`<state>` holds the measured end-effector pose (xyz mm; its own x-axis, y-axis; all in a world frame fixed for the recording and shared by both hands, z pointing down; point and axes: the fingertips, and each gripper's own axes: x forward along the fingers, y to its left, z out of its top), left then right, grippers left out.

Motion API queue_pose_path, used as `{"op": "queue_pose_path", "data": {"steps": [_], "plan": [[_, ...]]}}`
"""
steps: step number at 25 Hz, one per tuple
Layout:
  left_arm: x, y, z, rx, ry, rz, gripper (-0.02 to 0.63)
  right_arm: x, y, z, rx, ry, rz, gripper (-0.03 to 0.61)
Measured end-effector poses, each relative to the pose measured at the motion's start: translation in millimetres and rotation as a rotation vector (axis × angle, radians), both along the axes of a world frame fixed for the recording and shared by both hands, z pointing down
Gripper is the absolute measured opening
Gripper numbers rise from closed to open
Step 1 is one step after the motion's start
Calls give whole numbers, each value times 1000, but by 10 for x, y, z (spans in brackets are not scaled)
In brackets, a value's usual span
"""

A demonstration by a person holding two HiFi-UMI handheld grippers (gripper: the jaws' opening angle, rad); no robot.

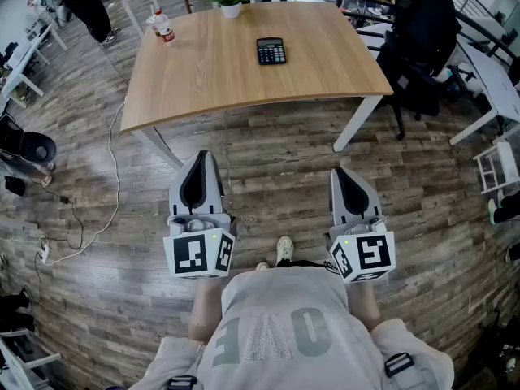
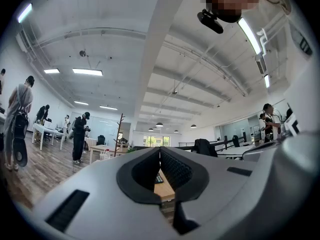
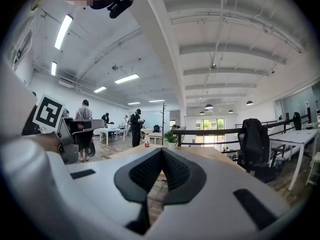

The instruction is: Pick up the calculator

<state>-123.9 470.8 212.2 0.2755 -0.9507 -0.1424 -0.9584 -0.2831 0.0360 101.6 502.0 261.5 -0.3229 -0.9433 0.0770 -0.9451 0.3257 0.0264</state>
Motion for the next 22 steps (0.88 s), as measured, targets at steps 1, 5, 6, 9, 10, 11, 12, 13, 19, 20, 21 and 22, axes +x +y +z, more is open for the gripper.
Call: {"op": "queue_pose_path", "data": {"steps": [1,5,6,9,10,11,12,13,19,20,21,22], "plan": [[33,-22,15,-2,-7,5,9,-13,-27,11,1,4,-7,18],[139,-116,51,-8,-20,24,9,-33,-115,48,-7,6,-13,18],[155,-135,58,-11,-21,27,9,-34,-127,57,-7,9,-16,18],[187,-190,95,-21,-23,29,9,-3,-149,83,-1,18,-15,18],[197,-214,112,-26,-24,29,9,22,-159,96,-2,16,-10,18],[207,-239,129,-30,-25,27,9,51,-172,109,-5,11,-6,18],[216,-263,142,-34,-27,25,9,86,-187,119,-7,1,-2,18],[225,-291,149,-37,-30,23,9,127,-206,121,-7,-12,3,18],[359,-468,43,-16,-53,11,9,423,-323,103,2,-56,26,18],[397,-493,24,-9,-58,10,9,466,-344,112,1,-57,25,18],[435,-517,10,-3,-63,8,9,504,-366,124,0,-60,22,18],[474,-541,2,1,-68,6,9,537,-389,138,-1,-65,18,18]]}}
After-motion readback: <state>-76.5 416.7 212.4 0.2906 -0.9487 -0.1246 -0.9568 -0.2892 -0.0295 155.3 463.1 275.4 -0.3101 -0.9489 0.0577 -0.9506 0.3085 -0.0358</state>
